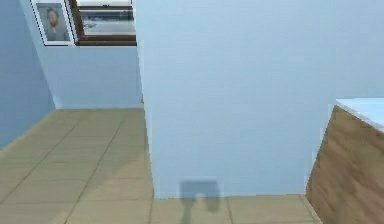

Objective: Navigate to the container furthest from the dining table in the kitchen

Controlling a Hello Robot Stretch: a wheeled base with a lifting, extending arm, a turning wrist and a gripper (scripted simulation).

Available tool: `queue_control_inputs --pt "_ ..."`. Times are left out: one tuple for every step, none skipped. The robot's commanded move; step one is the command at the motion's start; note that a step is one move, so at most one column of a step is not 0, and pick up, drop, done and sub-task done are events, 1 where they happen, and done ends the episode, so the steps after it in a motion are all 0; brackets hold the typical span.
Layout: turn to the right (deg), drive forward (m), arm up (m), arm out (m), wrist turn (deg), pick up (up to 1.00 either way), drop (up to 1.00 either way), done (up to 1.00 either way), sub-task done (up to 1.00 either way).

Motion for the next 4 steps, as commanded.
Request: queue_control_inputs --pt "18.0 0.0 0.0 0.0 0.0 0.0 0.0 0.0 0.0" --pt "0.0 0.8 0.0 0.0 0.0 0.0 0.0 0.0 0.0" --pt "45.0 0.0 0.0 0.0 0.0 0.0 0.0 0.0 0.0" --pt "0.0 0.0 0.0 0.0 0.0 0.0 0.0 1.0 0.0"
